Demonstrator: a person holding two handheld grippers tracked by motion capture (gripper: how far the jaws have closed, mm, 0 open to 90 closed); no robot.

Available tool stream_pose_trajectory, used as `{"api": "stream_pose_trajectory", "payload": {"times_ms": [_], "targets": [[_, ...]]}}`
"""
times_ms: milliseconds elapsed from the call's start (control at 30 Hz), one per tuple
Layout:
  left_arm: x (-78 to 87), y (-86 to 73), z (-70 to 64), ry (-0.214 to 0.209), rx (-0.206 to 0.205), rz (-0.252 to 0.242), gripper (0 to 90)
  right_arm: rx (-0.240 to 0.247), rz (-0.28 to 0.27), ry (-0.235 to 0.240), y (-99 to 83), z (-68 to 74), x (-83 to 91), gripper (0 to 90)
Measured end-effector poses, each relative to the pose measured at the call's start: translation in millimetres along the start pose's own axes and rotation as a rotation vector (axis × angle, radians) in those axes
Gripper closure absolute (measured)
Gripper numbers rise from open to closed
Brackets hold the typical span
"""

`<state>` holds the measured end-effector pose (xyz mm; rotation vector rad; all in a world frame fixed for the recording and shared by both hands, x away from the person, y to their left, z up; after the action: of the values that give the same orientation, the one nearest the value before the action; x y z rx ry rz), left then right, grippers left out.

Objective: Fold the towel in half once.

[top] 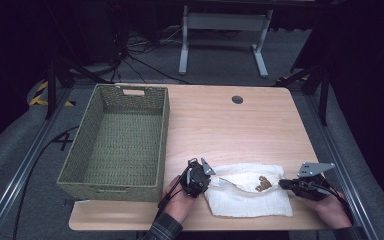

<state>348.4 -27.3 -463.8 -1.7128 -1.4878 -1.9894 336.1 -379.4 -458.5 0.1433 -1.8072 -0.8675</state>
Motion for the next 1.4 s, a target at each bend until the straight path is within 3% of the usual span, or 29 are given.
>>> {"api": "stream_pose_trajectory", "payload": {"times_ms": [67, 267, 500, 633, 767, 867, 1000, 1100, 1400], "targets": [[-2.3, 0.2, 0.6, 0.011, -0.016, 0.006, 86.8, 0.011, 0.016, -0.002, -0.7, -0.2, -3.5, 86.3], [-5.5, 5.1, 4.3, 0.01, -0.01, 0.01, 86.8, 0.014, 0.028, -0.034, 0.7, -8.6, -5.7, 86.3], [-19.4, 24.0, 13.3, 0.057, -0.02, -0.028, 86.8, 0.006, 0.045, -0.087, 6.8, -34.7, -15.2, 86.4], [-26.3, 33.6, 19.0, 0.049, -0.016, -0.039, 86.8, -0.003, 0.056, -0.118, 8.4, -46.2, -18.6, 86.3], [-27.7, 35.5, 22.5, 0.04, -0.008, -0.048, 86.7, -0.021, 0.049, -0.112, 9.1, -52.7, -20.5, 86.3], [-20.9, 35.7, 25.2, 0.012, 0.022, -0.078, 86.7, -0.018, 0.048, -0.116, 9.1, -52.2, -19.7, 86.3], [-4.1, 35.5, 24.0, -0.01, 0.05, -0.141, 86.8, -0.009, 0.003, -0.126, 12.5, -49.9, -10.4, 86.3], [8.6, 31.5, 20.5, -0.011, 0.037, -0.175, 86.7, 0.003, -0.019, -0.143, 12.9, -47.4, -1.9, 86.3], [32.2, 15.9, 3.1, -0.01, -0.017, -0.212, 86.8, 0.019, -0.084, -0.16, 8.7, -26.8, 22.9, 86.3]]}}
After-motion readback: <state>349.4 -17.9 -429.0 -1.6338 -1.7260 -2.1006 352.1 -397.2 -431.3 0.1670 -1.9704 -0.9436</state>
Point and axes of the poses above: each handheld gripper's, and its own axes: x roughly backward along the jaws, y roughly out of its top, z roughly to its left, the point moved 2 cm from there along -x, roughly forward along the jaws, and after that the axes turned 13 degrees about x, right-handed, at the moved point
